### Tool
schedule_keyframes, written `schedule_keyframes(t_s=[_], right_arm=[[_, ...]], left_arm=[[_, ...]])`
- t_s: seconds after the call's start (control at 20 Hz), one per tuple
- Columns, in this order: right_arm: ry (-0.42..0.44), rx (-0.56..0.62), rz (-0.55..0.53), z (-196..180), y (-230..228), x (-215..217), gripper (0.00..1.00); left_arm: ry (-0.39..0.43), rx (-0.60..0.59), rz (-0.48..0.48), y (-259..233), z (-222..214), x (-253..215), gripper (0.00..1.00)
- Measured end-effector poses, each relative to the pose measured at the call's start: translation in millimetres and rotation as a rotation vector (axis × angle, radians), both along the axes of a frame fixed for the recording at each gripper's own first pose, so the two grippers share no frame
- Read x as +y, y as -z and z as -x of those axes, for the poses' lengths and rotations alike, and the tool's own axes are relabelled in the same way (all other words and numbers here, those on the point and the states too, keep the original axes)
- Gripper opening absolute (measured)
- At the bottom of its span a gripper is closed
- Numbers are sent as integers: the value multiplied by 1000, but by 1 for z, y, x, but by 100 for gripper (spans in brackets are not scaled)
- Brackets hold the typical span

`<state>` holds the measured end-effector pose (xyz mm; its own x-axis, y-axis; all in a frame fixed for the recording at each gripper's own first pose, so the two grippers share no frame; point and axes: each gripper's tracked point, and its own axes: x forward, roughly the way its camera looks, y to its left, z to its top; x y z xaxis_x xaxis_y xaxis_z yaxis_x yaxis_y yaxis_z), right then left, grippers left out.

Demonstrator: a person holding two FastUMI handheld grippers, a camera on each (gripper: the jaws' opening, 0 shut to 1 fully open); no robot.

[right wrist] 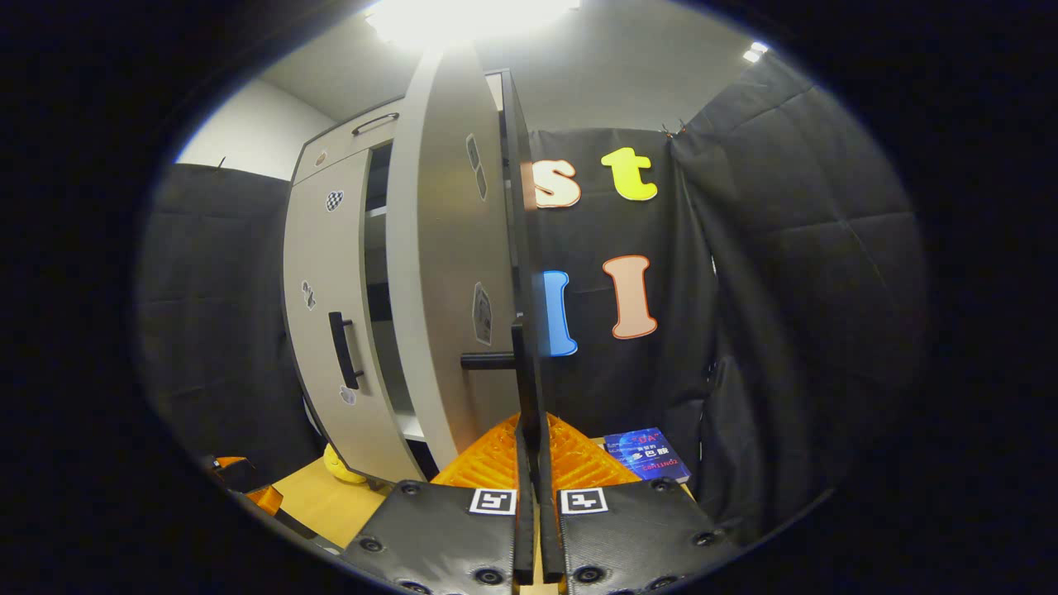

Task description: Open the right door of the double-door shoe cabinet with the right hand, and open the left door with the left hand.

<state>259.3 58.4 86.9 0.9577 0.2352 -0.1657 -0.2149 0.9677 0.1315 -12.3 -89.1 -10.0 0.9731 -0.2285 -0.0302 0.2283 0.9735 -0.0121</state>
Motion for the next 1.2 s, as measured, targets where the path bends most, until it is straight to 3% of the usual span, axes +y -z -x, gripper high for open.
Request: schedule_keyframes(t_s=[0.1, 0.15, 0.2, 0.25, 0.3, 0.4, 0.45, 0.5, 0.65, 0.7, 1.2], right_arm=[[16, -27, 16, 1, -4, -5, 6], [19, -34, 17, 2, -4, -5, 0], [35, -40, 23, 3, -3, -7, 6], [42, -45, 31, 7, -5, -10, 0], [59, -51, 42, 8, -5, -13, 11], [86, -46, 56, 12, -3, -21, 12], [87, -42, 54, 17, -1, -20, 18], [83, -42, 49, 20, 0, -19, 27], [107, -38, 74, 27, 6, -28, 96], [124, -41, 88, 29, 6, -33, 92], [193, -26, 37, 47, 21, -41, 95]], left_arm=[[7, 11, 17, 0, 0, -1, 93], [8, 14, 24, -1, 0, -1, 93], [10, 12, 28, -3, 1, -1, 93], [9, 8, 29, -5, -1, -1, 93], [13, -2, 29, -6, -2, -2, 93], [28, -22, 22, -10, -11, -5, 94], [30, -33, 19, -13, -16, -5, 94], [29, -48, 19, -16, -20, -4, 93], [14, -89, 17, -26, -33, -4, 94], [6, -98, 13, -28, -37, -2, 94], [-8, -99, 33, -35, -58, -6, 94]])
